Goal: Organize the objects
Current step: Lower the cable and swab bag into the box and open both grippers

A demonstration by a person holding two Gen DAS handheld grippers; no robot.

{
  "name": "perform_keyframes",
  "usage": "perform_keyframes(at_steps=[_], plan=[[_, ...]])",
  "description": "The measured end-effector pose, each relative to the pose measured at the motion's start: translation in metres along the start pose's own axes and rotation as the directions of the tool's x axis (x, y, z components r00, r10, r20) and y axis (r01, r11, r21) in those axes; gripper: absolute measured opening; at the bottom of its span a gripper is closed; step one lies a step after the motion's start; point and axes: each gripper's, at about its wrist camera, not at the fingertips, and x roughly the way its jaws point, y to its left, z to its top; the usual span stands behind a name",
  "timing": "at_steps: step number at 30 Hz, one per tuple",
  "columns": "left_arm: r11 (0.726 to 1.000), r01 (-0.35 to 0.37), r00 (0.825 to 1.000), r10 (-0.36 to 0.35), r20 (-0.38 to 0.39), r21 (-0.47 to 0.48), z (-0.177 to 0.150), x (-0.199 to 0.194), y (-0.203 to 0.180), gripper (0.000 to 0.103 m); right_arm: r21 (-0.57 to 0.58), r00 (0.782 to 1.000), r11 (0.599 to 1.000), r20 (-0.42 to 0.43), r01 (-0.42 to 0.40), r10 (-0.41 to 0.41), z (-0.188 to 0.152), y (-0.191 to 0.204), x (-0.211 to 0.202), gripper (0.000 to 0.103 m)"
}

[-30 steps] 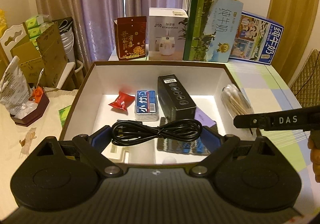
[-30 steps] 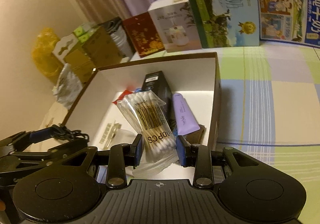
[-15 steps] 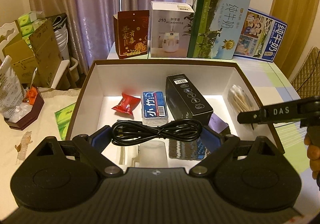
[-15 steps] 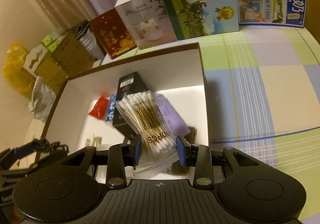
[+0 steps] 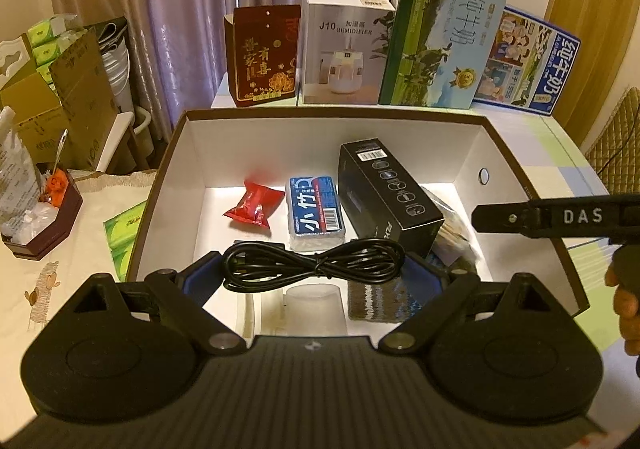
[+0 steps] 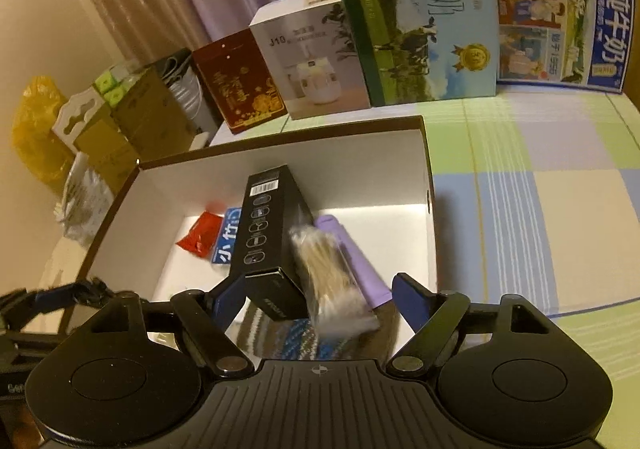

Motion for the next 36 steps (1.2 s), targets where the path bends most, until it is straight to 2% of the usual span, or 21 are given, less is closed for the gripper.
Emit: perform_keyframes(at_steps=[8,21,29,36], plan=[[0.999,0.01,0.999,-0.008,-0.042,0.044,0.007,0.025,0.0,0.093,-0.056,1.0,0.998,-0.005,0.017,-0.017,-0.004,0.005,0.003,0.079],[0.997,0.039,0.997,-0.034,-0.069,0.07,0.021,0.059,0.0,0.093,-0.153,0.998,0.986,-0.002,0.069,-0.07,-0.005,0.008,0.004,0.086],[0.996,0.036,0.997,-0.031,-0.072,0.081,0.031,0.065,0.0,0.095,-0.218,0.998,0.974,0.006,0.066,-0.066,-0.004,0.015,0.008,0.09],[0.998,0.018,0.998,-0.015,-0.064,0.055,0.029,0.046,0.003,0.097,-0.233,0.999,0.971,0.015,0.043,-0.041,-0.007,0.017,-0.003,0.098]])
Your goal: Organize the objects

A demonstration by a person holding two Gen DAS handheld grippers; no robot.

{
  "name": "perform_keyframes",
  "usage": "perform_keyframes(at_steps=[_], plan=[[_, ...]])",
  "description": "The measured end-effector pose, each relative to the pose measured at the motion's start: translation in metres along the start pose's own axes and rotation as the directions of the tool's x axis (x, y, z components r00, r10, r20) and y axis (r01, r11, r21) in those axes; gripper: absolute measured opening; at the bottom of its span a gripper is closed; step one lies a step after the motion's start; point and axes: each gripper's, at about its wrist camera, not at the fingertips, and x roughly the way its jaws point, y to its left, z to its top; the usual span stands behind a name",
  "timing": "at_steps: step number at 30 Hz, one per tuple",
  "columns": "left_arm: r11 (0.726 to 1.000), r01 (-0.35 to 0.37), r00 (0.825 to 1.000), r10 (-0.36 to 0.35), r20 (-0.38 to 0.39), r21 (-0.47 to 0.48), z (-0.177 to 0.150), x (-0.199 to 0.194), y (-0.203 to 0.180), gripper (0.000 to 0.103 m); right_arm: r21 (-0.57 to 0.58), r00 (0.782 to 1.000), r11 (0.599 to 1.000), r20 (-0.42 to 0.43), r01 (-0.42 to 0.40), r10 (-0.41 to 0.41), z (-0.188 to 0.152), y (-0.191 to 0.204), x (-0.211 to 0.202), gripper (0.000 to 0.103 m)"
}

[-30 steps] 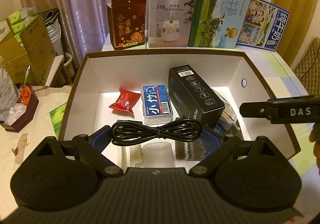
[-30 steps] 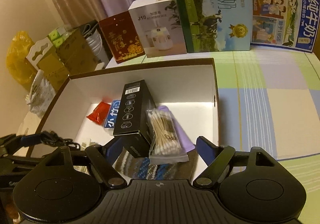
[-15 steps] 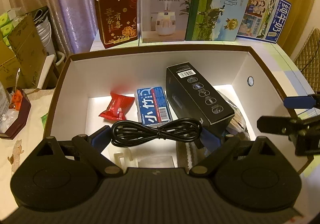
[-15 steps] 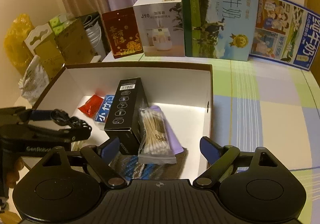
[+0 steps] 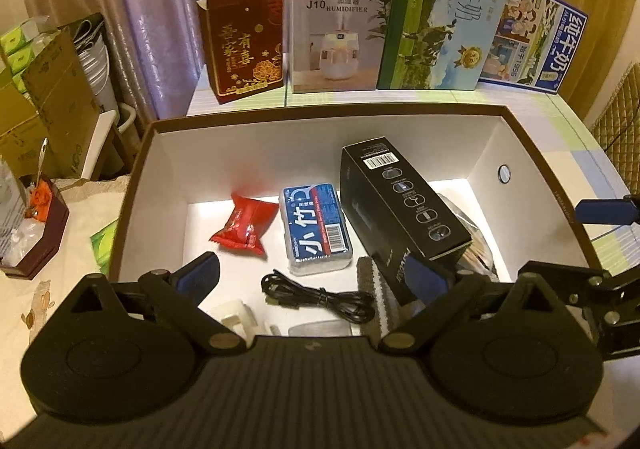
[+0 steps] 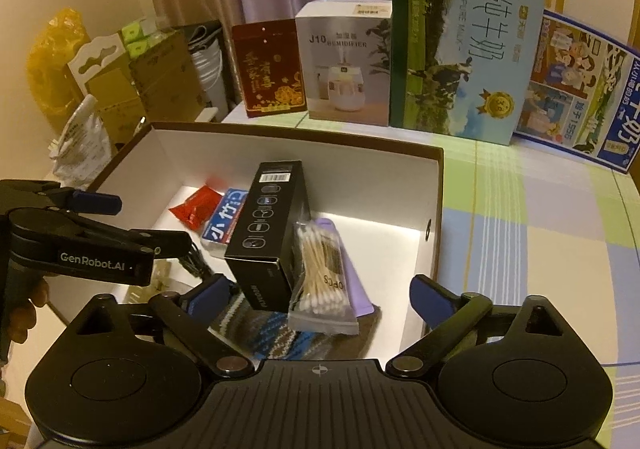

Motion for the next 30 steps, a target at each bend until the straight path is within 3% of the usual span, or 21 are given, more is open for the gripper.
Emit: perform_keyframes(at_steps=[6,17,30], plan=[[0.998,-0.054,0.998,0.054,0.024,-0.03,-0.014,-0.031,-0.003,0.102,-0.003,1.0,1.0,0.023,-0.015,0.015,-0.008,0.0,-0.021,0.101],[0.995,-0.086,0.993,0.089,0.077,-0.041,-0.046,-0.091,-0.031,0.102,0.013,0.999,1.0,0.04,-0.022,0.022,-0.039,-0.005,-0.064,0.101],[0.999,-0.016,0.996,0.02,0.088,-0.052,-0.084,-0.14,-0.096,0.102,0.081,0.997,0.997,0.07,0.015,-0.02,-0.085,-0.034,-0.133,0.101]])
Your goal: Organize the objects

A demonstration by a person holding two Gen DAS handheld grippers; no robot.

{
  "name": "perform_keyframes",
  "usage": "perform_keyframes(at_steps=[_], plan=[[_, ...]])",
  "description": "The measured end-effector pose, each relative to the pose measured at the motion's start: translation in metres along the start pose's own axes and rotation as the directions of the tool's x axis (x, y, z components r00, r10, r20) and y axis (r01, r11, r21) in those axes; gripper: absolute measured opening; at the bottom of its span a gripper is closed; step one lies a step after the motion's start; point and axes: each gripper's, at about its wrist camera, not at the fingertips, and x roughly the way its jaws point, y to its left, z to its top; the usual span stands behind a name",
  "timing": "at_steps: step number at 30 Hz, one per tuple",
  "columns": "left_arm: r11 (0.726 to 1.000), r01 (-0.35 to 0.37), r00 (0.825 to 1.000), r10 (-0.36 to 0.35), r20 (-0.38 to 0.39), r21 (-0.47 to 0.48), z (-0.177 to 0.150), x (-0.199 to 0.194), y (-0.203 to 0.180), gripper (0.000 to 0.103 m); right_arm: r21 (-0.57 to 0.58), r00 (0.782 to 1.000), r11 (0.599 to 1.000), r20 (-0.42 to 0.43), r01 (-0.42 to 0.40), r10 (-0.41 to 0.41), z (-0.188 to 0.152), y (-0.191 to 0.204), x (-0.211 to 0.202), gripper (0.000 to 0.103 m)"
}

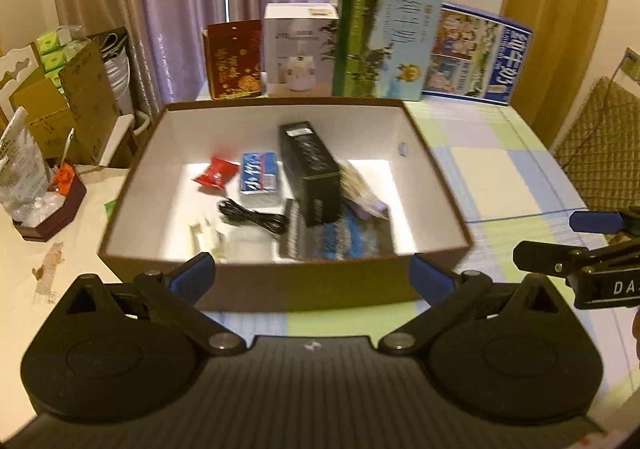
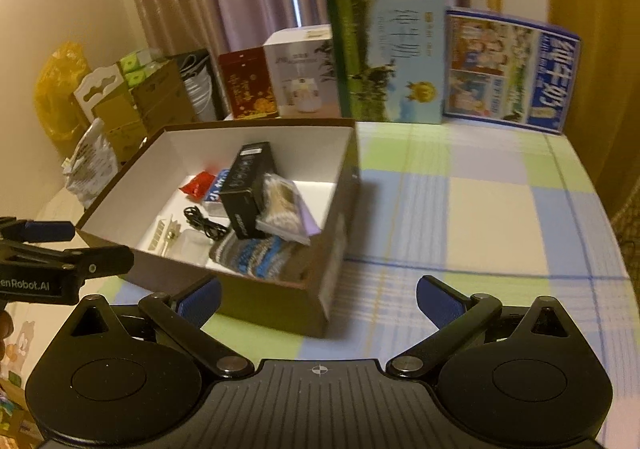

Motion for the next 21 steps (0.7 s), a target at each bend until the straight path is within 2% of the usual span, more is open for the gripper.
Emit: perform_keyframes(at_steps=[7,21], plan=[[0.999,0.038,0.999,-0.037,-0.006,0.003,-0.026,-0.024,-0.044,0.102,0.029,0.999,0.999,0.008,0.032,-0.032,-0.029,-0.026,-0.042,0.101],[0.998,0.063,0.998,-0.062,-0.015,0.031,-0.066,-0.062,-0.112,0.102,0.1,0.995,0.99,0.006,0.103,-0.104,-0.086,-0.077,-0.119,0.101]])
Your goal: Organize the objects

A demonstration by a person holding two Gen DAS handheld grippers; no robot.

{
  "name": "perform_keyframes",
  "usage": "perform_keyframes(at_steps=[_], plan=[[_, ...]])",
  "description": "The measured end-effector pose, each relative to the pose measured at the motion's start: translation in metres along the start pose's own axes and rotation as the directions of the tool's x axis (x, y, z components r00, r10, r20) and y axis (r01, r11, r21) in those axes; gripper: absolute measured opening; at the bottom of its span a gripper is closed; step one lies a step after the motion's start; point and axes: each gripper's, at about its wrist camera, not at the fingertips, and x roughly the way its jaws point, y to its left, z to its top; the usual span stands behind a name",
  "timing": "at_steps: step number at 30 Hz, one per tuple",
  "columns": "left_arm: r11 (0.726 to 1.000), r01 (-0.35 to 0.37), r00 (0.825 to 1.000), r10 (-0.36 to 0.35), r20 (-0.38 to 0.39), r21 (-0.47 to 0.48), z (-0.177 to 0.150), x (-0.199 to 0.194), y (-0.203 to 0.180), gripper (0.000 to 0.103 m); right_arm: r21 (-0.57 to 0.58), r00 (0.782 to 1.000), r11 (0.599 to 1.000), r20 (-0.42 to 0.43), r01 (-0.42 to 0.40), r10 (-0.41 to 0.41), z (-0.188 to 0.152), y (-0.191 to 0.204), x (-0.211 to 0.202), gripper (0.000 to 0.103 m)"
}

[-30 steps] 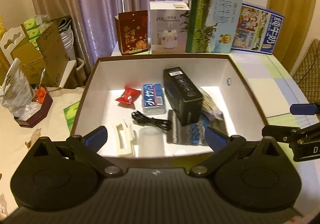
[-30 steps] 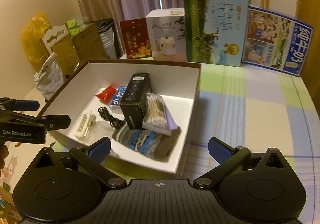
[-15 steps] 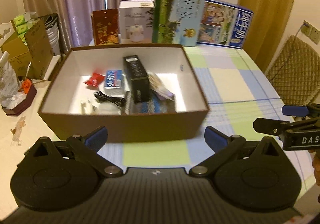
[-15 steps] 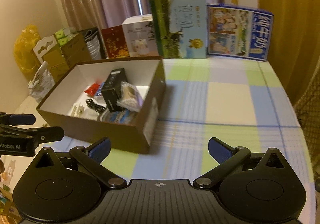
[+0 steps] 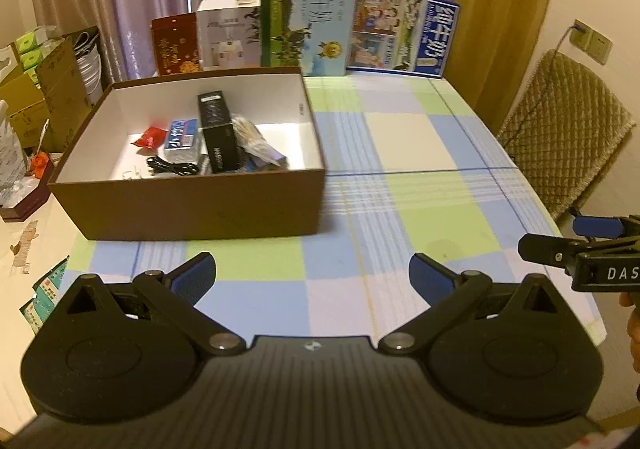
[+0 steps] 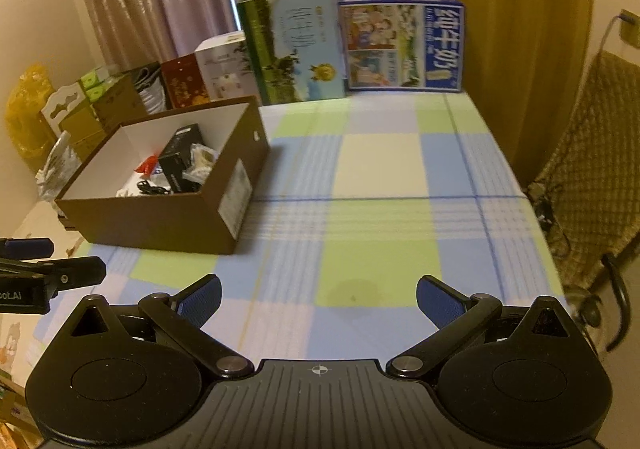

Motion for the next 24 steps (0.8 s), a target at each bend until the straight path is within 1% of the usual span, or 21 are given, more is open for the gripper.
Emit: perform_keyframes(at_steps=[11,18,24], plan=[[0.999,0.03,1.0,-0.03,-0.007,0.037,-0.026,-0.018,-0.046,0.102,0.038,0.999,0.998,-0.005,0.04,-0.04,-0.034,-0.033,-0.041,0.101],[0.998,0.042,0.999,-0.042,-0.004,0.052,-0.036,-0.025,-0.066,0.102,0.043,0.999,0.998,0.003,0.047,-0.047,-0.047,-0.042,-0.06,0.101],[0.997,0.043,0.999,-0.043,-0.003,0.057,-0.044,-0.03,-0.075,0.102,0.037,0.999,0.998,0.008,0.046,-0.046,-0.053,-0.045,-0.07,0.101]])
